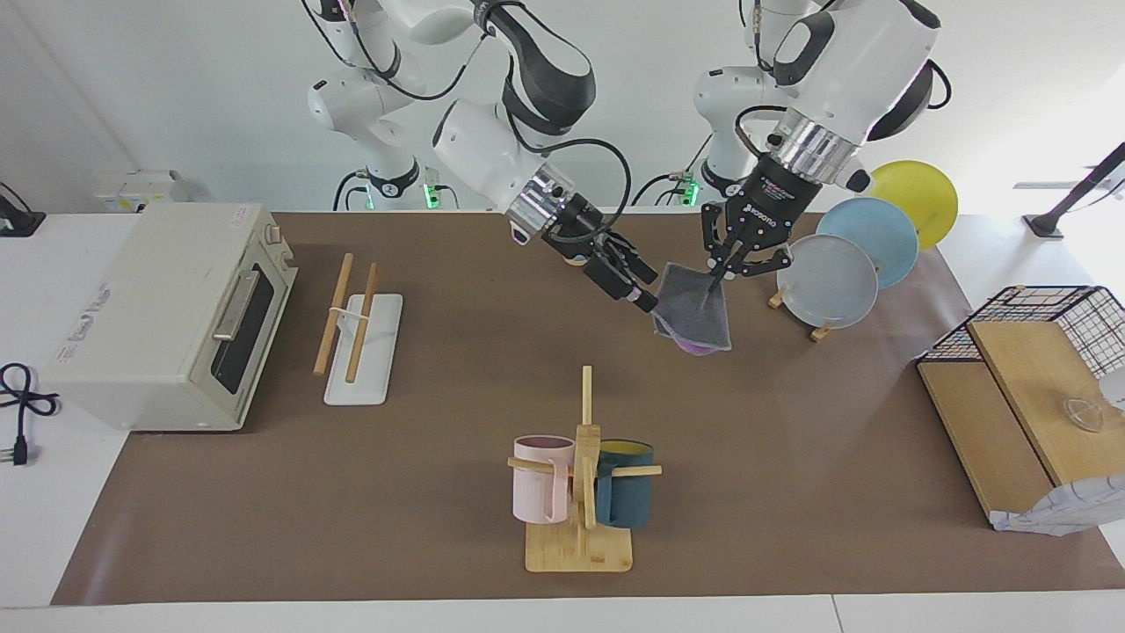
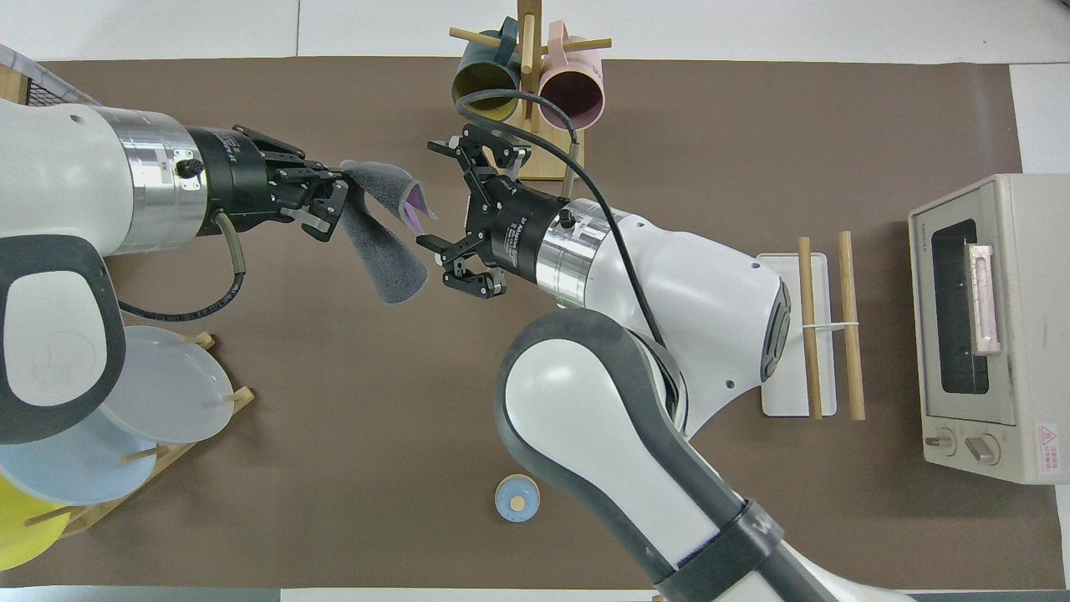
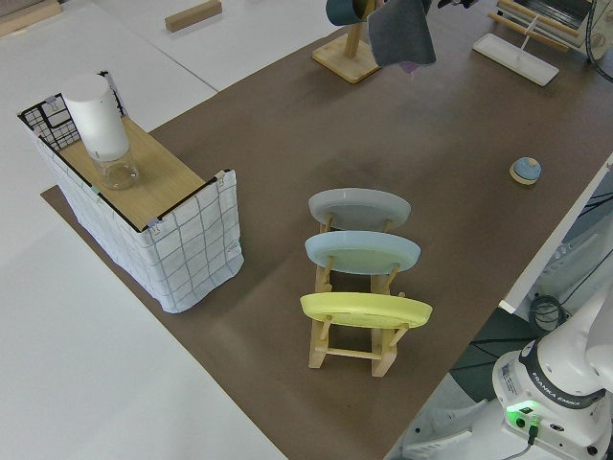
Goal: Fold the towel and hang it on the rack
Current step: 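Hold the towel with the left gripper while the right gripper grasps it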
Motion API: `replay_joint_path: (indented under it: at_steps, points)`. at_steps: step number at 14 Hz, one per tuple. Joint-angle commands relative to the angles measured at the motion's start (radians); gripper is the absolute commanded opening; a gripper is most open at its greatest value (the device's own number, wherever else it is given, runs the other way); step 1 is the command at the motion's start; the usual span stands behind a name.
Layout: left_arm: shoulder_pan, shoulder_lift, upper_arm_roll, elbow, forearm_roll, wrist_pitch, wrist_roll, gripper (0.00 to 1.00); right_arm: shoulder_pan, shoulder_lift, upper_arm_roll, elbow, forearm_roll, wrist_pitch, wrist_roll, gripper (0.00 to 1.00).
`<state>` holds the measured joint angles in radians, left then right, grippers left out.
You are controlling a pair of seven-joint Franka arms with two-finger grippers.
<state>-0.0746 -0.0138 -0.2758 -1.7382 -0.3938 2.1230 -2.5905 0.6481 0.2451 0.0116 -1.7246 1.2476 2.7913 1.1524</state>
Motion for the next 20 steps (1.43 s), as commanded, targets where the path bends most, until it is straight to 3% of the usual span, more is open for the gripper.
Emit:
replay_joint_path:
  at_steps: [1,8,12,20]
  points:
    - [-0.007,-0.031,0.006,-0.037,-0.017,0.029,-0.042,0.0,-0.001,0.075,0.004,0.086,0.023,0.022,0.004,1.0]
    - [-0.013,-0.032,0.006,-0.038,-0.017,0.038,-0.077,0.0,0.021,0.094,0.004,0.119,0.015,0.033,0.0,1.0]
    - [-0.013,-0.035,0.006,-0.043,-0.017,0.04,-0.082,0.0,0.038,0.088,0.004,0.07,0.009,0.031,-0.074,1.0]
    - [-0.014,-0.035,0.006,-0.043,-0.017,0.041,-0.097,0.0,0.022,0.083,0.004,0.068,0.009,0.008,-0.102,1.0]
